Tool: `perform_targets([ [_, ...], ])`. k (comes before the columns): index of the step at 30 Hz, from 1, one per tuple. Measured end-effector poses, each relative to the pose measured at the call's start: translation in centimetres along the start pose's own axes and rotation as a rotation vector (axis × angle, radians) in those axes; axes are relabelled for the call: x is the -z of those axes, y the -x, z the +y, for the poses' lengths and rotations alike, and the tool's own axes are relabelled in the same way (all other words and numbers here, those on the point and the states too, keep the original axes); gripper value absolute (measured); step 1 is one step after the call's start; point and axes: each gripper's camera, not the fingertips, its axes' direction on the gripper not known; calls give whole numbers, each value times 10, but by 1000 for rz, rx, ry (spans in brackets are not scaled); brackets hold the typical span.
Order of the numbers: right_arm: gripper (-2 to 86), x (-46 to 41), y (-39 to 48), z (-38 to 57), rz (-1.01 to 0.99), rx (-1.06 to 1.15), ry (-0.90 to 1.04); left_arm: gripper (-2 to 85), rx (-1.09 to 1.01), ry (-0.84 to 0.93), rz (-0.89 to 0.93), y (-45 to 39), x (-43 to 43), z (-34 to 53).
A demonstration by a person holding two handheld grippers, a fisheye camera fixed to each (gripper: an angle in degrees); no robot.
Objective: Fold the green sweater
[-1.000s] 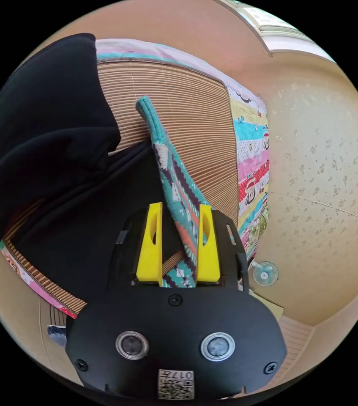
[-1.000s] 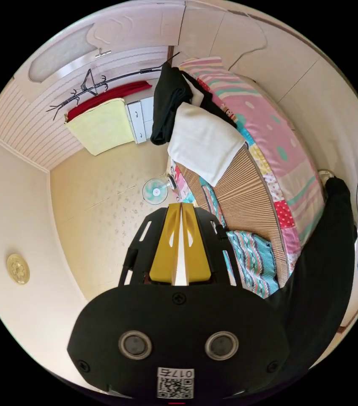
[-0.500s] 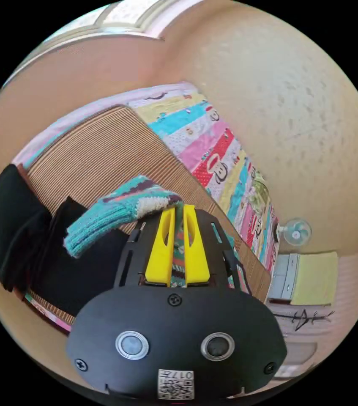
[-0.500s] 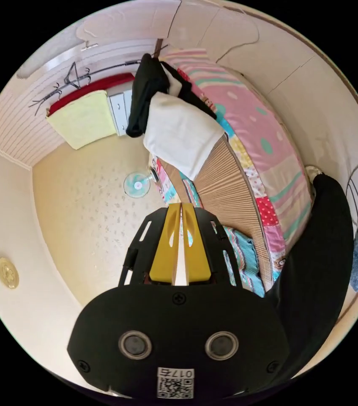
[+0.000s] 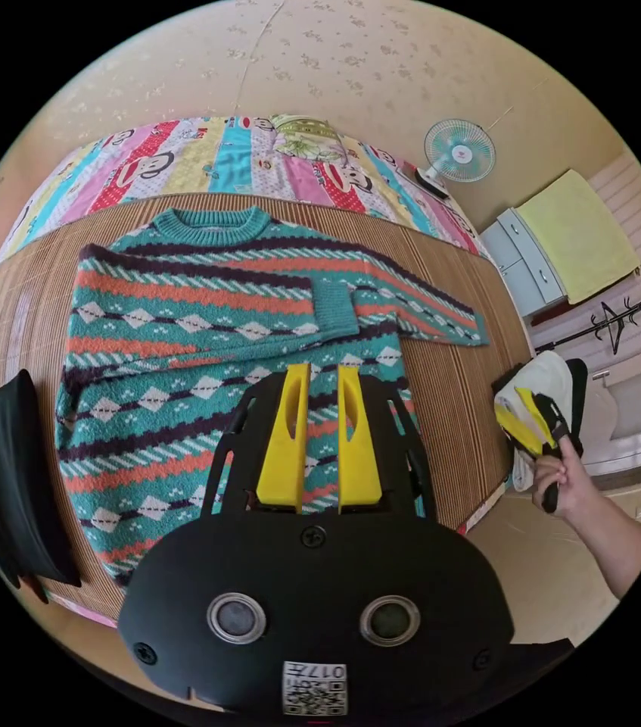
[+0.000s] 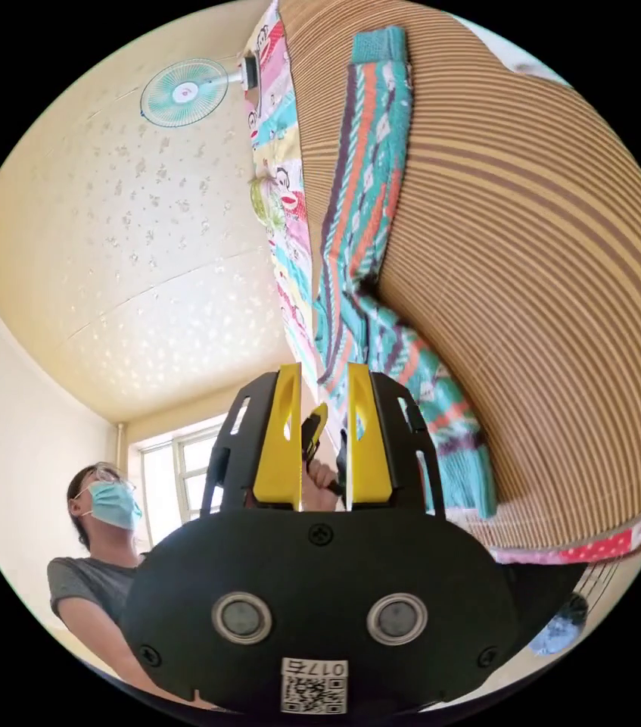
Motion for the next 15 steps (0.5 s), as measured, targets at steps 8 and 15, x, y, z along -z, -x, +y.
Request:
perform_targets([
  [8,132,9,36,-51,320,-67,-387,64,9,152,-51,79,-29,69],
  [15,62,3,52,-71,220,-135,-500,61,39,127,-41,122,-20,93],
])
